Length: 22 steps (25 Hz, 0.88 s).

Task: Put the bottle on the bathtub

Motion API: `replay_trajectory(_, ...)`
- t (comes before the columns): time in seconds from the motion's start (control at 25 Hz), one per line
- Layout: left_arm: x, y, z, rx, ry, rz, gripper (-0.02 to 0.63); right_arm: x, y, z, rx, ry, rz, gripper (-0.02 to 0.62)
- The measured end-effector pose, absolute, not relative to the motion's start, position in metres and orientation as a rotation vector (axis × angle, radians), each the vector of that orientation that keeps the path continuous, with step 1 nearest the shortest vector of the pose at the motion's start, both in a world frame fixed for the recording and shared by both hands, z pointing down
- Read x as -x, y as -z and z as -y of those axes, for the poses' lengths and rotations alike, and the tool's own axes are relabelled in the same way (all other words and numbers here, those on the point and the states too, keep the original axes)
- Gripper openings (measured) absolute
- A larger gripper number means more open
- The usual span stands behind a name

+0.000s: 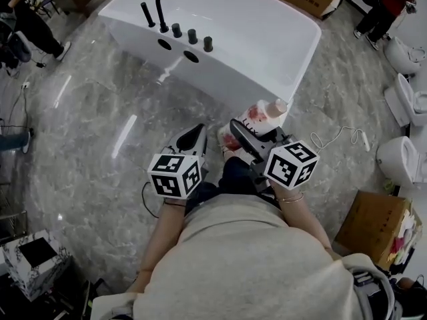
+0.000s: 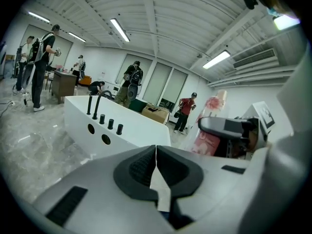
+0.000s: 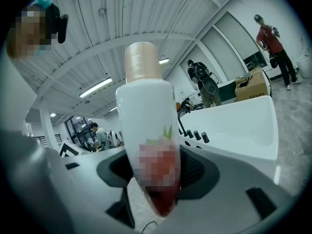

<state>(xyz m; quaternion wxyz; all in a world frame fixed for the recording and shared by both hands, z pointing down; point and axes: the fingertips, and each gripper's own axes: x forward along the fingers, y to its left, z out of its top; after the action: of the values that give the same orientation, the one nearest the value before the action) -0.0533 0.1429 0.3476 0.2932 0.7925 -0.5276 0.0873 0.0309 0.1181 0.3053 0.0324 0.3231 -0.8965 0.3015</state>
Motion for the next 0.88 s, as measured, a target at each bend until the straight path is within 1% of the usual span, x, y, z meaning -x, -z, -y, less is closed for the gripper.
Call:
replay_trajectory(0.48,0.075,-0.355,0.006,-2.028,-0.210,1.475,0.009,-0.020,-0.314,0.045,-0.945,-0.955,2.742,0.238)
replay_trajectory(0.72,0.076,-0.349,0.082,-1.969,-0.096,1.476,0.009,-0.019,-0.315,0.123,-0.864,-0.957,2.753,0.238)
replay_trajectory(0.88,0.077,-0.357,0.114,-1.934,-0.097,1.487,0.009,-0.016,-0.324,0.159,-0.835,-0.977,2.743,0.238)
